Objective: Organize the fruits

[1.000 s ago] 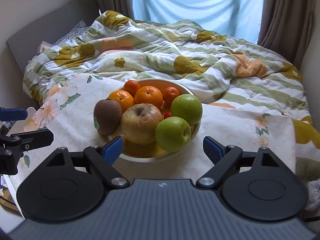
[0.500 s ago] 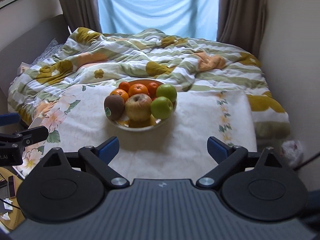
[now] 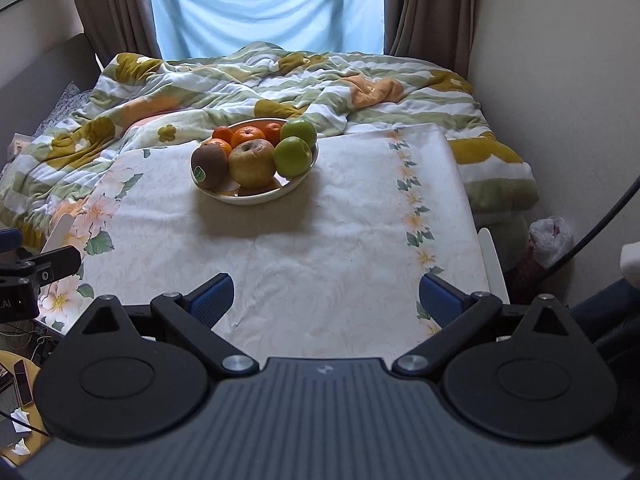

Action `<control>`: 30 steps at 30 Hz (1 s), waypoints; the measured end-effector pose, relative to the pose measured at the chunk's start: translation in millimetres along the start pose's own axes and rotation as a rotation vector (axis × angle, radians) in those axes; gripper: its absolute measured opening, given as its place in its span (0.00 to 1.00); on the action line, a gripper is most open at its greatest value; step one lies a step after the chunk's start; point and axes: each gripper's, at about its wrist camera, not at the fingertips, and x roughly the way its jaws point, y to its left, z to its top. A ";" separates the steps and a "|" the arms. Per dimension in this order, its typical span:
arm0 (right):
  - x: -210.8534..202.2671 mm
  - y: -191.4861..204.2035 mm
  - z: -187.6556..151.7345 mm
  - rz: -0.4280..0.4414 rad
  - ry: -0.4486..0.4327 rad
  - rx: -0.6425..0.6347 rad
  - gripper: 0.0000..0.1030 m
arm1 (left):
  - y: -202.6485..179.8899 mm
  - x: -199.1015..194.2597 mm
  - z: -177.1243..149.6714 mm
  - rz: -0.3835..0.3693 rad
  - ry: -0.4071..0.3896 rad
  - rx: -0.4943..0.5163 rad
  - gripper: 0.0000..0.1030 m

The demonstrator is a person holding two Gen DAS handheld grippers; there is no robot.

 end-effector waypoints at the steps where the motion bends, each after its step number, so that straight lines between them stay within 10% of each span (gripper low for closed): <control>1: -0.8 0.5 -0.9 -0.001 0.001 0.000 1.00 | -0.2 -0.5 -0.1 0.001 -0.001 0.002 1.00; 30: -1.7 6.1 1.7 -0.010 0.005 0.008 1.00 | 11.2 4.0 1.3 0.010 0.005 -0.006 1.00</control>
